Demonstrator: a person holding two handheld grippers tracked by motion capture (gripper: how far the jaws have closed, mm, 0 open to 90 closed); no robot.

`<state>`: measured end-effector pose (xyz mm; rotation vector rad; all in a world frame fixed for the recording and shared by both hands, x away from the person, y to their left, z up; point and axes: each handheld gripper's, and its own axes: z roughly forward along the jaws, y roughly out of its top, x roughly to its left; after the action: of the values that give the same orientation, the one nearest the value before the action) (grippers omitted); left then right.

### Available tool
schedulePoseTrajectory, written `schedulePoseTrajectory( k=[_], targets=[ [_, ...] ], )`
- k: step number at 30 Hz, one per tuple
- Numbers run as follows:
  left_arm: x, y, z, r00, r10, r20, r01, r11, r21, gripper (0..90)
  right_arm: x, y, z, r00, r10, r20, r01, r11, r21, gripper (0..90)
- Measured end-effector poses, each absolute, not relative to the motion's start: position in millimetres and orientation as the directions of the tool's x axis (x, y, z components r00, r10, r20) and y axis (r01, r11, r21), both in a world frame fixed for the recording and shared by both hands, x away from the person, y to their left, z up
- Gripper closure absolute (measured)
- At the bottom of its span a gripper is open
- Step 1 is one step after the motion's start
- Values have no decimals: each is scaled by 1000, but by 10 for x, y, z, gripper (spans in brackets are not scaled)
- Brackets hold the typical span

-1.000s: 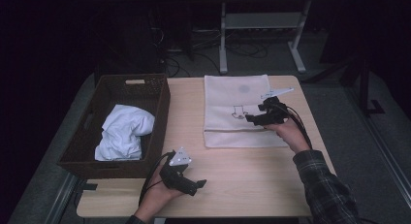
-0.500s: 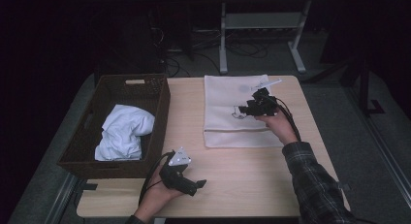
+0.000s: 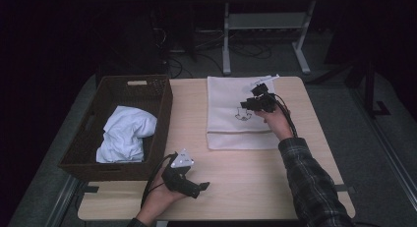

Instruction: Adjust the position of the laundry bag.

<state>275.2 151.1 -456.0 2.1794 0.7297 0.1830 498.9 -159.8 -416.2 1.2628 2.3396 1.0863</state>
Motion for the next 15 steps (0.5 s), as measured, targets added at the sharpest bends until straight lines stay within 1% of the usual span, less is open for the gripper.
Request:
schedulePoseTrajectory(
  k=[1, 2, 5, 7, 9, 10, 11, 15],
  targets=[
    [2752, 1511, -4560, 822, 559, -110, 441, -503, 743, 0, 4989, -1598, -4162, -584, 804, 110, 603, 339, 722, 632],
    [2753, 1513, -4559, 822, 559, -113, 442, -499, 745, 0, 5021, -1574, -4193, -573, 813, 104, 607, 335, 721, 660],
    [2752, 1516, -4559, 822, 558, -114, 442, -499, 745, 0, 5077, -1548, -4243, -565, 819, 100, 613, 335, 715, 704],
    [2751, 1517, -4559, 822, 558, -115, 442, -499, 746, 0, 5095, -1536, -4260, -563, 821, 97, 615, 338, 713, 711],
    [2748, 1516, -4560, 823, 556, -115, 441, -499, 746, 0, 5142, -1506, -4309, -557, 826, 87, 627, 349, 696, 781],
    [2748, 1516, -4560, 824, 555, -115, 441, -500, 745, 0, 5142, -1506, -4309, -557, 826, 87, 627, 349, 696, 781],
    [2748, 1516, -4561, 824, 555, -117, 442, -499, 745, 0, 5174, -1489, -4338, -553, 830, 74, 631, 359, 688, 833],
    [2745, 1510, -4560, 825, 553, -114, 439, -501, 746, 0, 5223, -1483, -4380, -533, 843, 76, 648, 349, 677, 890]
  ],
)
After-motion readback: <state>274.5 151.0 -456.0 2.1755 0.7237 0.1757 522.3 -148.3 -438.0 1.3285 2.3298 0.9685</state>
